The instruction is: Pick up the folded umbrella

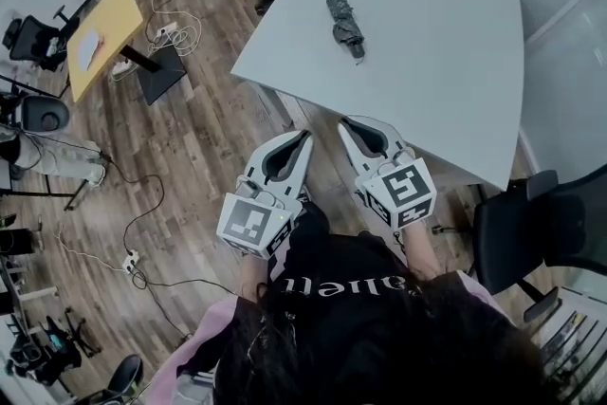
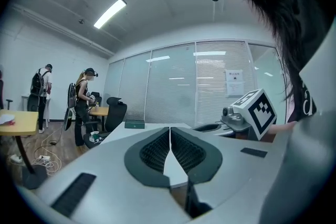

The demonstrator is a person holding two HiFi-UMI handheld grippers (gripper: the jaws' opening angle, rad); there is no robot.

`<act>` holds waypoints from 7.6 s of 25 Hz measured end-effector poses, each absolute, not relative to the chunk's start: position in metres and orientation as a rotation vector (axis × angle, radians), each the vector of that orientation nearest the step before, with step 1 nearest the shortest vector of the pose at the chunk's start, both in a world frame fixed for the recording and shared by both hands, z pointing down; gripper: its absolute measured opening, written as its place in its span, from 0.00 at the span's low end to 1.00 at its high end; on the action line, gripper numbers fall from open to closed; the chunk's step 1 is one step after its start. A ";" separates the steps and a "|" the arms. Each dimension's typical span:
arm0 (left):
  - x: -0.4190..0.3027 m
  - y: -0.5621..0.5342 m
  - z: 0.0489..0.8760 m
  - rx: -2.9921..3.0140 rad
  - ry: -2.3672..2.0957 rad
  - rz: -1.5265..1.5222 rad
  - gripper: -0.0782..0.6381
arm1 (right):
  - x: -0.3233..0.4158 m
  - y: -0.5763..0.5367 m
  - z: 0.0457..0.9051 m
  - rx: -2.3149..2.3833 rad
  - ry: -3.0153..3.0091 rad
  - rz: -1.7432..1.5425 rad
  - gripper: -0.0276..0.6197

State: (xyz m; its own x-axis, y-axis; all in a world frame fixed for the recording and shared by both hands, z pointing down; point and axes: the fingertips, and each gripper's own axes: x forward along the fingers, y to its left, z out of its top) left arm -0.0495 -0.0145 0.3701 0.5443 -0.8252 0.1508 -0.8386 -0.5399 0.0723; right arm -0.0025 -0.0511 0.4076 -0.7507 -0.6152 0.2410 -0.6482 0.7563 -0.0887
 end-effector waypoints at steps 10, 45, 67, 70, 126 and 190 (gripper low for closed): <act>-0.130 -0.078 0.380 2.675 -1.316 0.137 0.14 | -0.082 -0.108 0.419 1.079 -2.676 0.274 0.09; -0.129 -0.203 0.390 2.721 -1.165 0.152 0.15 | -0.067 -0.271 0.481 1.184 -2.486 0.312 0.09; -0.100 -0.297 0.401 2.670 -1.247 0.303 0.15 | -0.015 -0.440 0.646 1.008 -2.204 0.573 0.51; -0.094 -0.293 0.398 2.667 -1.244 0.302 0.14 | -0.012 -0.449 0.659 1.010 -2.159 0.578 0.51; -0.165 -0.135 0.418 2.651 -1.166 0.229 0.15 | -0.061 -0.193 0.519 1.160 -2.519 1.120 0.41; -0.032 -0.097 0.412 2.783 -0.856 0.288 0.15 | 0.076 -0.104 0.474 1.550 -2.487 1.267 0.41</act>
State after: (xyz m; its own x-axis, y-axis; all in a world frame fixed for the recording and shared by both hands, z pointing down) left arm -0.0316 -0.0974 0.4118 0.8115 -0.5292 0.2477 -0.5713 -0.8077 0.1461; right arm 0.0762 -0.1038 0.4742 -0.5278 -0.7758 0.3457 -0.7356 0.2140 -0.6428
